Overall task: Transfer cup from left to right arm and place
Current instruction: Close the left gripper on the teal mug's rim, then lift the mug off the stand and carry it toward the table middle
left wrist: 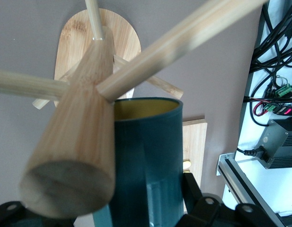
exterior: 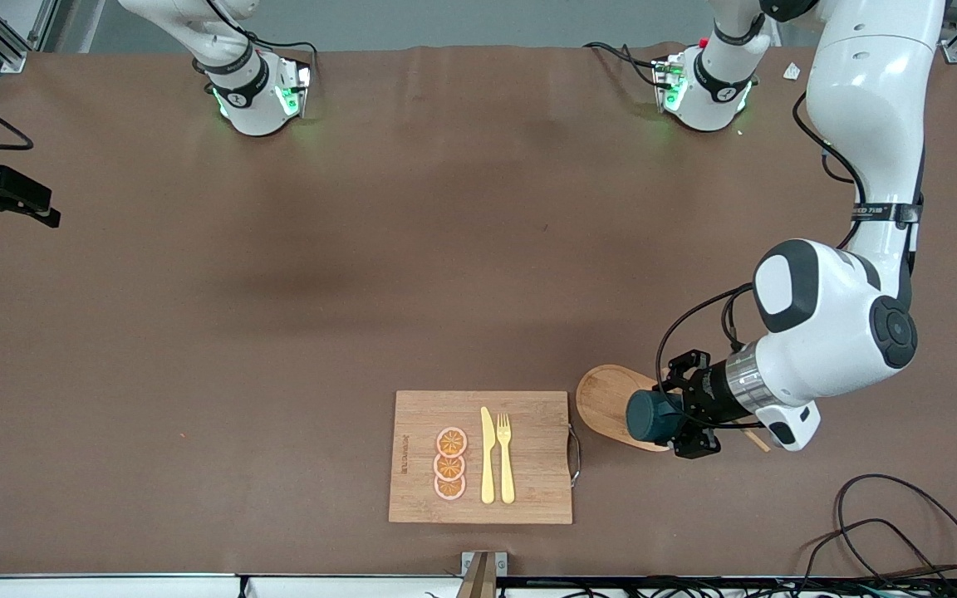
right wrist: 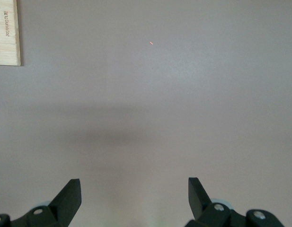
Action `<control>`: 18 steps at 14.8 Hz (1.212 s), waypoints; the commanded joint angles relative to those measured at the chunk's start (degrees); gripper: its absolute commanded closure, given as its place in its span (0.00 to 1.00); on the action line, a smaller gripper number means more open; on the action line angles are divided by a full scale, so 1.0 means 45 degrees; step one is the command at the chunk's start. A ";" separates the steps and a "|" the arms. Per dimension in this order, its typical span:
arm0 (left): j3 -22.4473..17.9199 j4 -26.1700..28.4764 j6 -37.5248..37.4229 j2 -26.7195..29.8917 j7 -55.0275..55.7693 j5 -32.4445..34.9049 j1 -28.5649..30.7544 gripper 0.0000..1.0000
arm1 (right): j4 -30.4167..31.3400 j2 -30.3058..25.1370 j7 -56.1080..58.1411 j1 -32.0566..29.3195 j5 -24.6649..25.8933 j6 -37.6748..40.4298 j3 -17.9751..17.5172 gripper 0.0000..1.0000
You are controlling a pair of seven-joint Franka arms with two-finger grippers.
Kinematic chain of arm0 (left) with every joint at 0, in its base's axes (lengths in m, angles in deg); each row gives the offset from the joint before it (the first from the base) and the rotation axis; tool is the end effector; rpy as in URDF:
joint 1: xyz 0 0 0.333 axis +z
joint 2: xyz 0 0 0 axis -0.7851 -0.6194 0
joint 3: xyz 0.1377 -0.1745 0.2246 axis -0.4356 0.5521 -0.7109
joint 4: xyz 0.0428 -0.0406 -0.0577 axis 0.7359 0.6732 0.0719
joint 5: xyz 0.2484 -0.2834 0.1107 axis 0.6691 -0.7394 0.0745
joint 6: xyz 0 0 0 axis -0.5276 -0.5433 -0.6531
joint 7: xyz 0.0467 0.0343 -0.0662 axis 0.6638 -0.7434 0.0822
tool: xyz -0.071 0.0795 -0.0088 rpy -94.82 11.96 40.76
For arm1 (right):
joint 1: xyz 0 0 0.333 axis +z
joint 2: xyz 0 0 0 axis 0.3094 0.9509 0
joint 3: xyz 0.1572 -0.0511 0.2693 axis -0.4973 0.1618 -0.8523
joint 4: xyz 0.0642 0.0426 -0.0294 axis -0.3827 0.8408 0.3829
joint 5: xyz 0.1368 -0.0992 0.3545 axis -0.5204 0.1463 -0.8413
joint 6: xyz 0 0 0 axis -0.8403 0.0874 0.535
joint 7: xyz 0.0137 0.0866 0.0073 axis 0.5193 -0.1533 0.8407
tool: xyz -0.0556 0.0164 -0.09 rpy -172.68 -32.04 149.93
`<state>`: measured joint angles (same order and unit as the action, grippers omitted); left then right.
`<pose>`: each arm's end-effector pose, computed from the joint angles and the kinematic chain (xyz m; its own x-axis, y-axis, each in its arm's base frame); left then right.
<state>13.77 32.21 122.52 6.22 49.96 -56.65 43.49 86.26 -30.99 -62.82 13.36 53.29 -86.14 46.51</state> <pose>0.7299 -0.1982 0.3818 0.1570 0.9087 -0.3869 0.9802 -0.0956 0.1732 0.5500 -0.0398 0.6306 0.9983 0.0468 -0.0345 0.0468 -0.9989 -0.0013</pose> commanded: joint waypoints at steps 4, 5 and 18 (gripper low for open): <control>-0.0018 -0.0174 -0.0578 0.0949 0.0195 0.0293 -0.0842 0.45 | -0.0134 0.0054 -0.0006 -0.0116 -0.0210 0.0013 -0.0071 0.00; -0.0018 -0.0174 -0.0716 0.1202 0.0195 0.0527 -0.1135 0.45 | -0.0134 0.0054 -0.0006 -0.0116 -0.0210 0.0013 -0.0071 0.00; -0.0194 -0.0194 -0.0483 0.0232 0.2086 1.1143 -0.8554 0.45 | -0.0134 0.0054 0.0013 -0.0155 -0.0210 0.0013 -0.0071 0.00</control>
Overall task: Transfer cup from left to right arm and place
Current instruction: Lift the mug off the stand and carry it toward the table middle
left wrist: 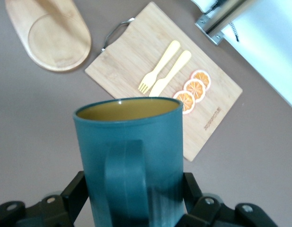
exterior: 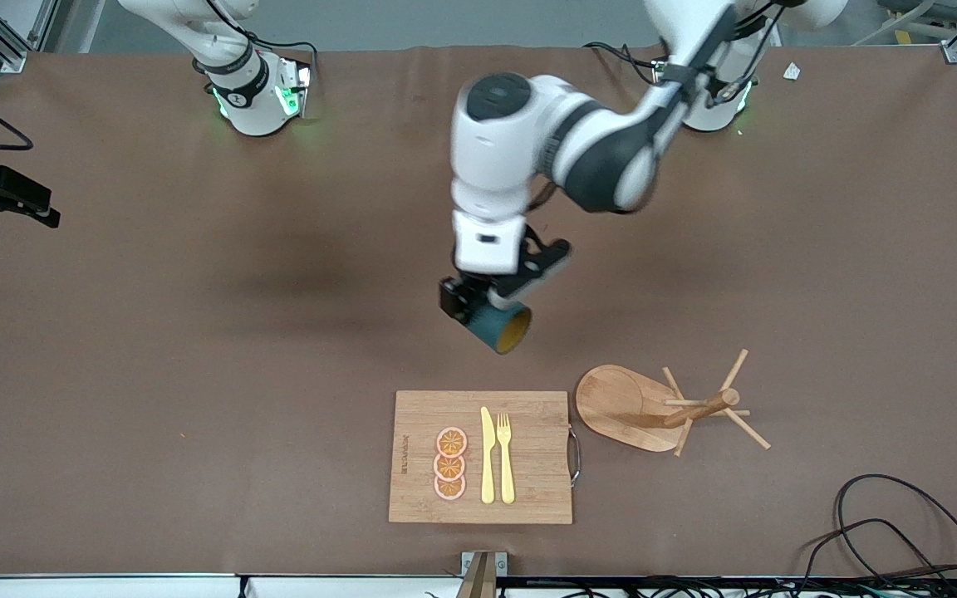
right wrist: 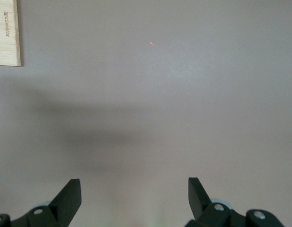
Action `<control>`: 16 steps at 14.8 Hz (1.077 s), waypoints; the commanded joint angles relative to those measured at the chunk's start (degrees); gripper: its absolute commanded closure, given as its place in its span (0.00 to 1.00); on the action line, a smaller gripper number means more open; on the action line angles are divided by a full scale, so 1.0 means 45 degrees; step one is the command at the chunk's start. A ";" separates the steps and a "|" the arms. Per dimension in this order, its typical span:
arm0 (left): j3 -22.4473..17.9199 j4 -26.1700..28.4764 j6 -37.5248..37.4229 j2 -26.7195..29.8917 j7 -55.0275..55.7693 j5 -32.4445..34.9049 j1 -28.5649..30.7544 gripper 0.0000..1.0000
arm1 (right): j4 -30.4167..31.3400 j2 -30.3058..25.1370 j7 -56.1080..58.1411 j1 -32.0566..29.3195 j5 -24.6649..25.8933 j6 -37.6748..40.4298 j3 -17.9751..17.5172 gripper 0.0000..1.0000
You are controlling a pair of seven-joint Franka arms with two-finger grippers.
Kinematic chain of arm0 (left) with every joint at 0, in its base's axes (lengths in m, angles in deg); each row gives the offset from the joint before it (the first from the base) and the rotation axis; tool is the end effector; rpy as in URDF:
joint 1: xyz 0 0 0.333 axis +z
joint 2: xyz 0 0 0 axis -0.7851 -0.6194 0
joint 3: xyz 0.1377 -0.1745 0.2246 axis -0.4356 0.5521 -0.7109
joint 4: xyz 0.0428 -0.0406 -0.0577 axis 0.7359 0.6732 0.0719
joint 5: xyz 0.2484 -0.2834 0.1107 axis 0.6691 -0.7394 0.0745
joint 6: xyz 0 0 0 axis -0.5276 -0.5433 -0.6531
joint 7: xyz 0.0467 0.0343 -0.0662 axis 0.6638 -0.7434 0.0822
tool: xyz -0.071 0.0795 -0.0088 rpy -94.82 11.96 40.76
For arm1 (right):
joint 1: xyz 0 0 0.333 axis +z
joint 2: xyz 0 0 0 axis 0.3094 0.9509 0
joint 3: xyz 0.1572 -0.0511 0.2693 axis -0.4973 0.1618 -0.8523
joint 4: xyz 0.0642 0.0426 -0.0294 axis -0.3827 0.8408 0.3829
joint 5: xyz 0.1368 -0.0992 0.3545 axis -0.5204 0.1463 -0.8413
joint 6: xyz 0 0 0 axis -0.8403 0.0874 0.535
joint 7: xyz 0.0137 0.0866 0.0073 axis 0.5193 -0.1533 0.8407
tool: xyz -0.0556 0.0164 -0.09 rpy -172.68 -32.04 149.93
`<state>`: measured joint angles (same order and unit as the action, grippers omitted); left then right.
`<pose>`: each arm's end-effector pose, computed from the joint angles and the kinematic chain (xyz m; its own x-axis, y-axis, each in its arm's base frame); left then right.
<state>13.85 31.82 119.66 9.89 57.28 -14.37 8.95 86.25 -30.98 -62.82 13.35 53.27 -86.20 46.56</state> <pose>0.5074 -0.5512 0.4263 0.7562 0.5946 0.2732 0.5527 -0.8039 0.2196 0.5501 -0.0404 0.6306 0.9984 0.0458 -0.0334 0.0458 -0.9990 -0.0015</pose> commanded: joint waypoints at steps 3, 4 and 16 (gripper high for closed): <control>-0.0210 -0.0048 0.0134 -0.1579 0.1495 0.5341 -0.2327 0.45 | -0.0112 0.0052 0.0013 -0.0153 -0.0205 0.0027 -0.0081 0.00; -0.0210 -0.0029 0.0133 -0.1911 0.2060 0.6571 -0.2602 0.45 | -0.0112 0.0052 0.0013 -0.0153 -0.0205 0.0027 -0.0081 0.00; -0.0210 0.0050 -0.2032 -0.6092 0.7686 1.6231 -0.4342 0.44 | -0.0112 0.0052 0.0013 -0.0056 -0.0205 0.0046 -0.0101 0.00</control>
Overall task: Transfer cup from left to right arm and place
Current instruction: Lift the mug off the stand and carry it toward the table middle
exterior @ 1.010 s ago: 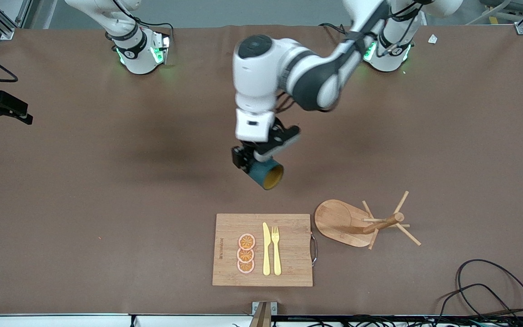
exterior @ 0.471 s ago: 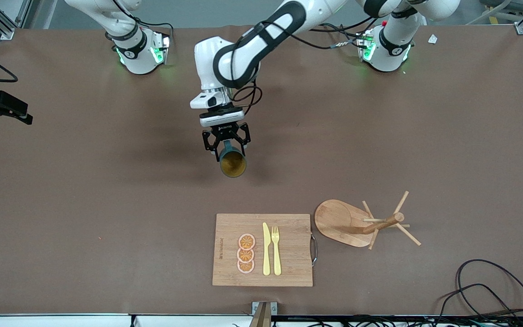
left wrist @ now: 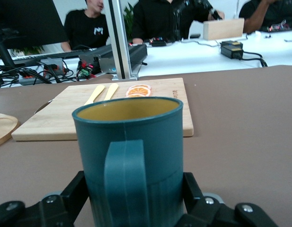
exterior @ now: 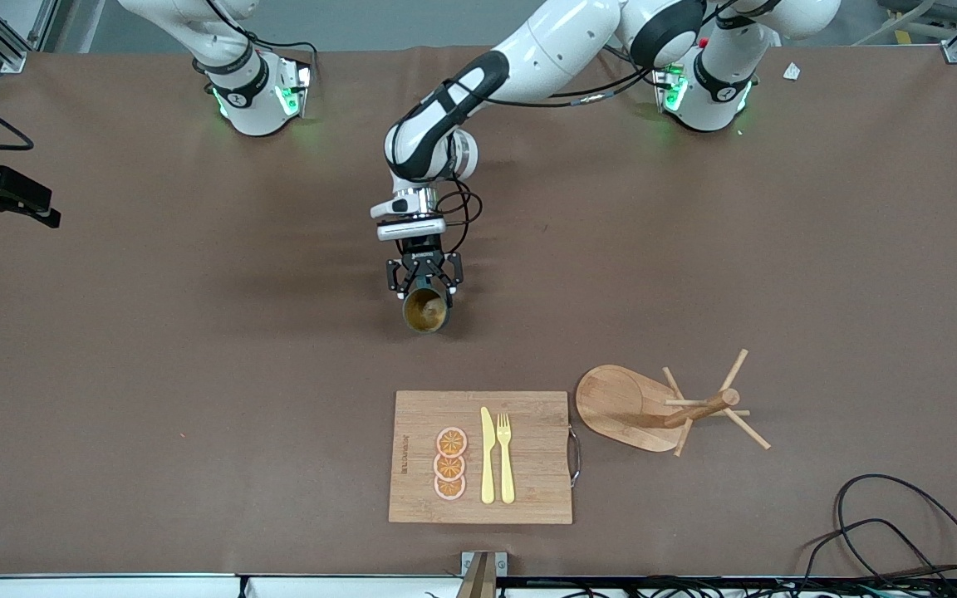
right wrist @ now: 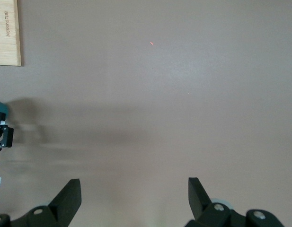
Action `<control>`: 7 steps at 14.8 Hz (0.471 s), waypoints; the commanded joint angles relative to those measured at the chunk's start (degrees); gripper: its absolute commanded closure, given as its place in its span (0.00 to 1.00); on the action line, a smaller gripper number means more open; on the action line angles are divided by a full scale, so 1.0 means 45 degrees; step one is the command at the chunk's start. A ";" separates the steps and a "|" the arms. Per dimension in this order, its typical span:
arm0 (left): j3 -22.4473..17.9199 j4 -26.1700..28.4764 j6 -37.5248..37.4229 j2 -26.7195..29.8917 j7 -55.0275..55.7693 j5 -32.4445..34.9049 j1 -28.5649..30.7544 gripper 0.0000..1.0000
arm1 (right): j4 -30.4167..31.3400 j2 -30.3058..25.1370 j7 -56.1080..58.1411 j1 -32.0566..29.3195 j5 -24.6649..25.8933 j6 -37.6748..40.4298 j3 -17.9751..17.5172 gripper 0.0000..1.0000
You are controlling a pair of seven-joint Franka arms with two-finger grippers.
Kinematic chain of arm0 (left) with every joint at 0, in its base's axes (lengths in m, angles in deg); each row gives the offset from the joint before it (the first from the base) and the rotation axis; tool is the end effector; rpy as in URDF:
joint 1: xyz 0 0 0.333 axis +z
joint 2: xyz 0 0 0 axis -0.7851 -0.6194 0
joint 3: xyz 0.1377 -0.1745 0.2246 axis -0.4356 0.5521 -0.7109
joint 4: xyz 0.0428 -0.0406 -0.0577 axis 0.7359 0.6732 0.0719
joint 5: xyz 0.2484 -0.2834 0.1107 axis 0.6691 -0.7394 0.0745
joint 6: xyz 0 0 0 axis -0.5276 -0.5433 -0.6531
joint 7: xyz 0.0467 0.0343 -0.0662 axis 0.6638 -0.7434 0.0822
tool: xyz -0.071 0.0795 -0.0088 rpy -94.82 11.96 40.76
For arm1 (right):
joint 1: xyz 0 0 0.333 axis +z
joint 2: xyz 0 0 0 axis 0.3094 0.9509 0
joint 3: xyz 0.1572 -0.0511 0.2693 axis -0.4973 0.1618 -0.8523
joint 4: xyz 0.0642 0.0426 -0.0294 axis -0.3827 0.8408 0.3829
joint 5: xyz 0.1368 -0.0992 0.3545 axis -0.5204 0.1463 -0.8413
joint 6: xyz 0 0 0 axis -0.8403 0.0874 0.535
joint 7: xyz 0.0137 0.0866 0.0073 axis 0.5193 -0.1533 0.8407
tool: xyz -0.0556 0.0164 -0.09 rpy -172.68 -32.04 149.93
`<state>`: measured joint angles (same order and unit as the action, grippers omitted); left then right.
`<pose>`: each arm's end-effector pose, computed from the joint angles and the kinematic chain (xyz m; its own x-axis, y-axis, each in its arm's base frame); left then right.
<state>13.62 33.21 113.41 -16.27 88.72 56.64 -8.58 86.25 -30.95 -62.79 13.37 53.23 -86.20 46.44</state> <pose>0.3536 -0.6459 0.1107 0.3610 -0.0547 0.9309 0.0644 -0.9944 -0.0835 0.5504 -0.0390 0.6304 0.9982 0.0488 -0.0339 0.0488 -0.9988 -0.0023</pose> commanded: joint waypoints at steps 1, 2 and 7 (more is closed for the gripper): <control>-0.0141 -0.0241 -0.0781 -0.0417 0.1147 0.0781 -0.0523 0.44 | -0.0113 0.0047 0.0007 -0.0059 -0.0196 0.0045 -0.0074 0.00; -0.0141 -0.0222 -0.0898 -0.0573 0.1442 0.1036 -0.0562 0.44 | -0.0113 0.0047 0.0007 -0.0059 -0.0196 0.0045 -0.0074 0.00; -0.0121 -0.0222 -0.1562 -0.0946 0.1737 0.1215 -0.0796 0.03 | -0.0113 0.0047 0.0026 -0.0098 -0.0196 0.0045 -0.0074 0.00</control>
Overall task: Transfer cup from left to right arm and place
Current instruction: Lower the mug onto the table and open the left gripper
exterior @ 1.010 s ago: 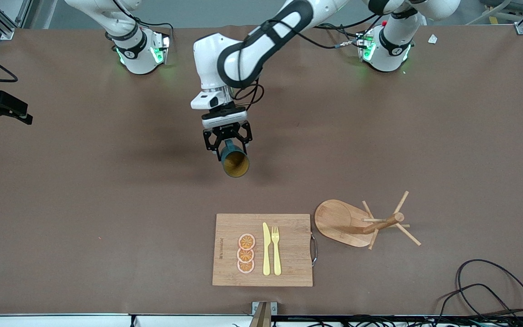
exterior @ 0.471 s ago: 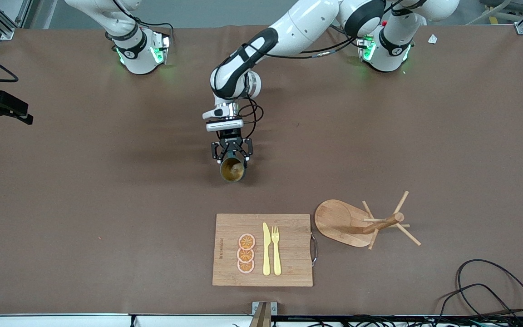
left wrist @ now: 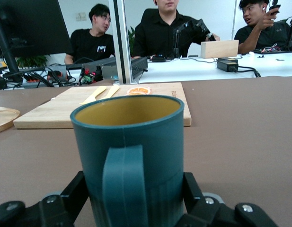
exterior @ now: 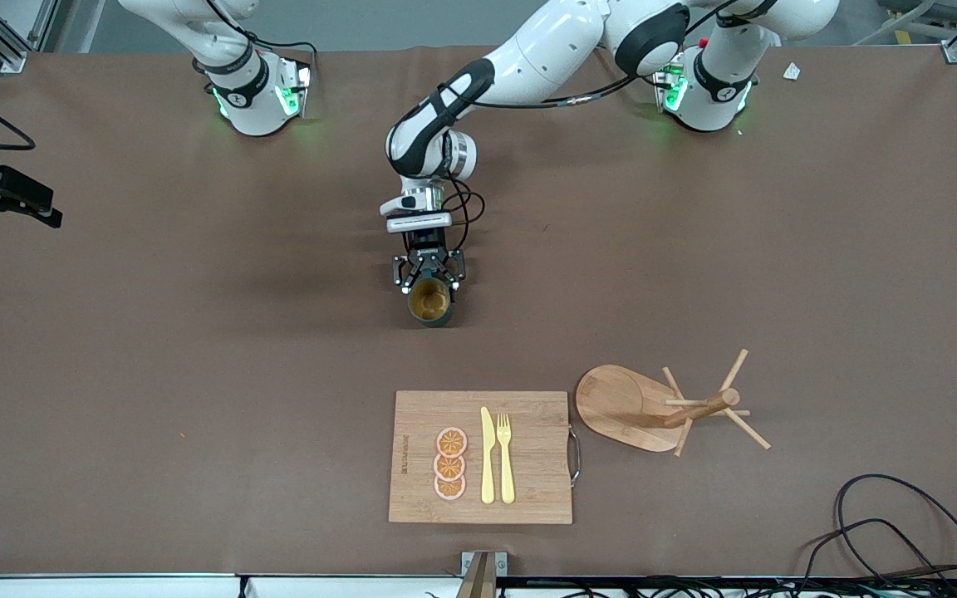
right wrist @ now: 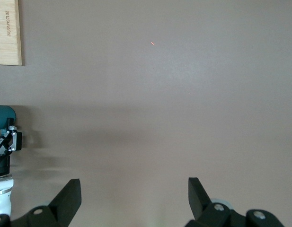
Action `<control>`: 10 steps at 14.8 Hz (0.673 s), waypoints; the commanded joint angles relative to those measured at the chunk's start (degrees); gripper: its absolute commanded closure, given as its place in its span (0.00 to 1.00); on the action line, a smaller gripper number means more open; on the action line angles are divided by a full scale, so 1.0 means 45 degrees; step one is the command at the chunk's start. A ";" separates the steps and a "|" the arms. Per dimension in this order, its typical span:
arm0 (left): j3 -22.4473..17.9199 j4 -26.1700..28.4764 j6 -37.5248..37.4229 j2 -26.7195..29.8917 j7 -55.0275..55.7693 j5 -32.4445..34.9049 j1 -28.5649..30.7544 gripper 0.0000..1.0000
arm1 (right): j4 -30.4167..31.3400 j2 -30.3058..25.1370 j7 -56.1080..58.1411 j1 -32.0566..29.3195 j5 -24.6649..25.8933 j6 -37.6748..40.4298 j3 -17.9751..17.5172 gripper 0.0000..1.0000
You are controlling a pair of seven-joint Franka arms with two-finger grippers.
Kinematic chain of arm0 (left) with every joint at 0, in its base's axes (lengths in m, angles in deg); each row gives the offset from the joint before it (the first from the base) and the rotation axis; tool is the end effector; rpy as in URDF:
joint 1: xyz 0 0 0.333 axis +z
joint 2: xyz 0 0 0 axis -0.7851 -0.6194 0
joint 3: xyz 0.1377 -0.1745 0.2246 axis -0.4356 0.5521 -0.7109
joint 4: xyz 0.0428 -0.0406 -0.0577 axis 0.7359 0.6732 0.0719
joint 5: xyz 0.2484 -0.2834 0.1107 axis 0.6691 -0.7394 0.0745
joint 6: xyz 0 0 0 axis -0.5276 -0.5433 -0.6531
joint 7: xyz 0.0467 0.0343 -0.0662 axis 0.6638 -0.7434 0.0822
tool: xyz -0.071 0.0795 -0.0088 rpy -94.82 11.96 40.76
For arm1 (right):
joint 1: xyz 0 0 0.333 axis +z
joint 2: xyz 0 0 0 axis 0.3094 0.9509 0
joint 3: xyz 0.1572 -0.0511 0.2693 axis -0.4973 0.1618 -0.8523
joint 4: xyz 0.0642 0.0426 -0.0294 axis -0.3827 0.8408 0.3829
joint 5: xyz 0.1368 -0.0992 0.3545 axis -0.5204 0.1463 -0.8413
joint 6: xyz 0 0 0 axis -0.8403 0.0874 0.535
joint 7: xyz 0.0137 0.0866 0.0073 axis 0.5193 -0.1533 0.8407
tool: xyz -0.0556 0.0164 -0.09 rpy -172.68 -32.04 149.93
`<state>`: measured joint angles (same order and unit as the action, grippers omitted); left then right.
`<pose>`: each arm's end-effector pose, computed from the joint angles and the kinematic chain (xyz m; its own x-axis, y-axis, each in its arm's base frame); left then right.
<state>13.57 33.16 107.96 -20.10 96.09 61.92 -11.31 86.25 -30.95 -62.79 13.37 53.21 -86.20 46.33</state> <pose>0.3270 -0.6439 0.0706 0.2616 -0.0409 0.9643 0.0627 -0.9963 -0.0592 0.5505 -0.0379 0.6304 0.9981 0.0508 -0.0338 0.0507 -0.9987 -0.0027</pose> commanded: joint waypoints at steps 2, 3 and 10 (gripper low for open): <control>0.0064 -0.0211 -0.0644 0.0140 0.0060 -0.0211 -0.0230 0.00 | -0.0112 0.0047 0.0026 -0.0099 -0.0193 0.0045 -0.0050 0.00; 0.0220 -0.0211 -0.0665 0.0334 0.0002 -0.0697 -0.0230 0.00 | -0.0112 0.0047 0.0026 -0.0099 -0.0193 0.0045 -0.0050 0.00; 0.1509 -0.0250 -0.1407 0.1739 -0.0037 -0.3218 -0.0328 0.00 | -0.0093 0.0047 0.0026 -0.0158 -0.0193 0.0104 -0.0030 0.00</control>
<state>19.40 31.33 102.63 -15.11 96.18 50.33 -12.67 86.25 -30.95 -62.79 13.35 53.21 -86.11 46.48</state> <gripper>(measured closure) 0.000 0.000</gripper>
